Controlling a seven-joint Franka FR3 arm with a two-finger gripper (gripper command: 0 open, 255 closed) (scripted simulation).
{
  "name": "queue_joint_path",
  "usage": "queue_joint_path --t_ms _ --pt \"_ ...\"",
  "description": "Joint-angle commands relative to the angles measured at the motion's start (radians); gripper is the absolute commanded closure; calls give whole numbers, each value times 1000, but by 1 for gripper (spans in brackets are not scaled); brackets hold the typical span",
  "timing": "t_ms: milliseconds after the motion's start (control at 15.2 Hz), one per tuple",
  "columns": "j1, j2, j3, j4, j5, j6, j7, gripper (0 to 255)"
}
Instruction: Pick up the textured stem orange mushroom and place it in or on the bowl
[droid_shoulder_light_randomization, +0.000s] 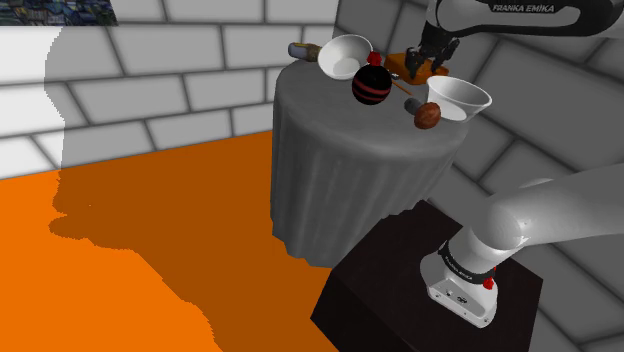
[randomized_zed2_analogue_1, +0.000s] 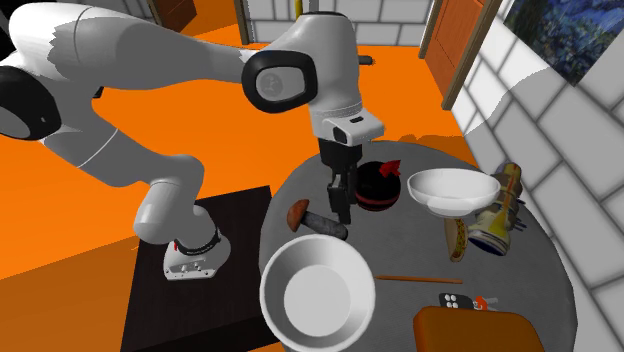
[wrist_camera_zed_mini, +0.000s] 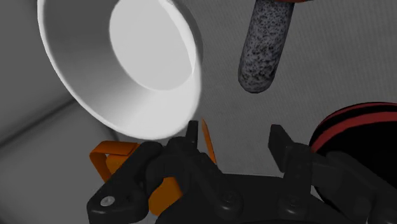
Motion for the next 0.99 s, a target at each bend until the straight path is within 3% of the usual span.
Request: queue_joint_path --t_ms 0,330,924 --pt "9 -17 -22 -24 57 -26 -10 0" --pt "30 -73 -90 -101 214 -108 -34 0" --pt "24 -64 -104 -195 203 -4 -31 0"
